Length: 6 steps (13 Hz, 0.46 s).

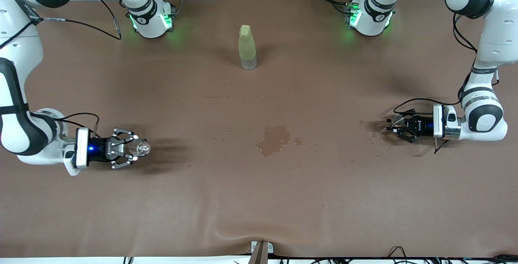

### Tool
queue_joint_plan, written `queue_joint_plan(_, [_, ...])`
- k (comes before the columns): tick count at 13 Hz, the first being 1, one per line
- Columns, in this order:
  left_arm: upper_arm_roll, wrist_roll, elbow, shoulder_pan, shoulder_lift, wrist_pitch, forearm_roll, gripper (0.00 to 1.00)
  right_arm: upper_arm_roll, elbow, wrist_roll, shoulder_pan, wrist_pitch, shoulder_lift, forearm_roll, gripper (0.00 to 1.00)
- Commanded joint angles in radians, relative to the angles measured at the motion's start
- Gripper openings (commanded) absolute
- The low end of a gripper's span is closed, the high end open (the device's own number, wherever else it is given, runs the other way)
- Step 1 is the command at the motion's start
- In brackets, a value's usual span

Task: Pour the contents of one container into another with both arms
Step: 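Lift the glass and jigger and bring them together with both grippers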

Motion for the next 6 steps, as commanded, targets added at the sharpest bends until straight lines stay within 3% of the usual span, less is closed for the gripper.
queue_joint_plan(1, [-0.001, 0.008, 0.013, -0.002, -0.021, -0.004, -0.017, 0.00, 0.110, -0.080, 0.061, -0.027, 0.125, -0.048, 0.044, 0.13])
queue_joint_plan(6, [-0.085, 0.007, 0.076, 0.014, -0.039, -0.012, -0.014, 0.00, 0.323, -0.309, 0.057, -0.075, 0.430, -0.156, 0.190, 0.14])
